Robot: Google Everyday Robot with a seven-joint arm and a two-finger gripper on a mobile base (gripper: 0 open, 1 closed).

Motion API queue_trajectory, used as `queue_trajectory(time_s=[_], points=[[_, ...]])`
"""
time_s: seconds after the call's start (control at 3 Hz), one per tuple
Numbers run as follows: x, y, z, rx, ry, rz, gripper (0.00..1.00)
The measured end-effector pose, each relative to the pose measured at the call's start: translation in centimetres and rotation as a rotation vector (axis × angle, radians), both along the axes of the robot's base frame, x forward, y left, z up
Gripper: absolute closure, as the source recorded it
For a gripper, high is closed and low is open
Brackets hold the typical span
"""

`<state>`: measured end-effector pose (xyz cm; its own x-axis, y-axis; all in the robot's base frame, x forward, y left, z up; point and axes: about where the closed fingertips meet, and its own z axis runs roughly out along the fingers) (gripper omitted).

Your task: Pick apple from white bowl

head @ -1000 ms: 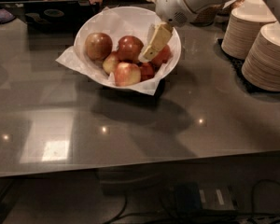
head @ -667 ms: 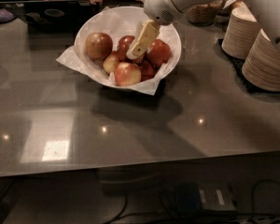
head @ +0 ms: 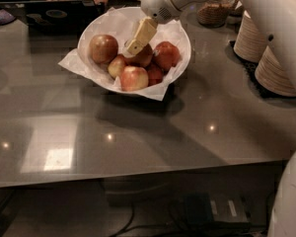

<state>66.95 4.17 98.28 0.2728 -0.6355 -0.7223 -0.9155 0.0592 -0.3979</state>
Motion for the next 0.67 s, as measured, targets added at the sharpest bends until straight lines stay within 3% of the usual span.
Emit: queue_trajectory(time_s=[0.33,0.67], points=[[-0.3,1.2,-0.4,-0.017,0.041,0.022,0.0],[-0.9,2.1,-2.2,-0.022,0.106,0.048,0.07]])
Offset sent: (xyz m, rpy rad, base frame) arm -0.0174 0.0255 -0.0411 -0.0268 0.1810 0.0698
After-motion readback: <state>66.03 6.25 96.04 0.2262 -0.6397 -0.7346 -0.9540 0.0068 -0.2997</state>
